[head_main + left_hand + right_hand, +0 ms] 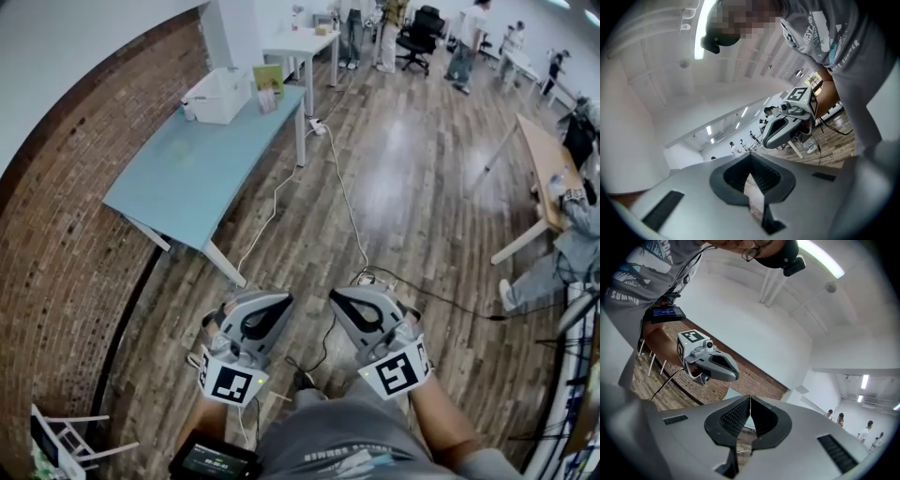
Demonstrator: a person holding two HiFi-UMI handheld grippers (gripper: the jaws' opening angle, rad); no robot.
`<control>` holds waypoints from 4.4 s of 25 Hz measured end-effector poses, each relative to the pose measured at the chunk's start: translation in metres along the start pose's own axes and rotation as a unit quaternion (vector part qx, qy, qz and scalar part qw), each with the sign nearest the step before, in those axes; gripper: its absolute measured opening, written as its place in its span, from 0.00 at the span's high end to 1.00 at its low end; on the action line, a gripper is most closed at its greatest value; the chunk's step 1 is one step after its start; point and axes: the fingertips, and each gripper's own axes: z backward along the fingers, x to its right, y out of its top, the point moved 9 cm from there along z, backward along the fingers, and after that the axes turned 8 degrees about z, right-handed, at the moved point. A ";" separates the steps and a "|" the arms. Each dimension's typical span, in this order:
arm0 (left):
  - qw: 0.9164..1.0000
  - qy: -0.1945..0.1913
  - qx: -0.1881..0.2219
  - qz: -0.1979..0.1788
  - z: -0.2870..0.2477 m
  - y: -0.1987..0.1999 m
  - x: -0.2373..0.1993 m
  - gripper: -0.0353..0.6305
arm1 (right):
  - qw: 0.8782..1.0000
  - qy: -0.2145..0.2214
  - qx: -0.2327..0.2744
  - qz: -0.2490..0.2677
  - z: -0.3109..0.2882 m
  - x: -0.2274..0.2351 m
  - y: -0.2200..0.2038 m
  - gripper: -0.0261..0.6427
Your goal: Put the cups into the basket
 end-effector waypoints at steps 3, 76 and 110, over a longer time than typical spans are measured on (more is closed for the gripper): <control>1.000 -0.005 0.004 0.005 -0.004 -0.005 -0.003 0.95 | 1.000 -0.003 -0.007 -0.003 -0.003 0.000 -0.004 0.94; 0.999 0.025 -0.002 0.021 -0.158 -0.131 -0.185 0.95 | 1.000 0.031 0.006 -0.002 -0.198 0.156 -0.122 0.94; 0.996 0.078 -0.053 0.002 -0.237 -0.166 -0.255 0.95 | 0.995 0.075 0.061 -0.021 -0.278 0.239 -0.193 0.94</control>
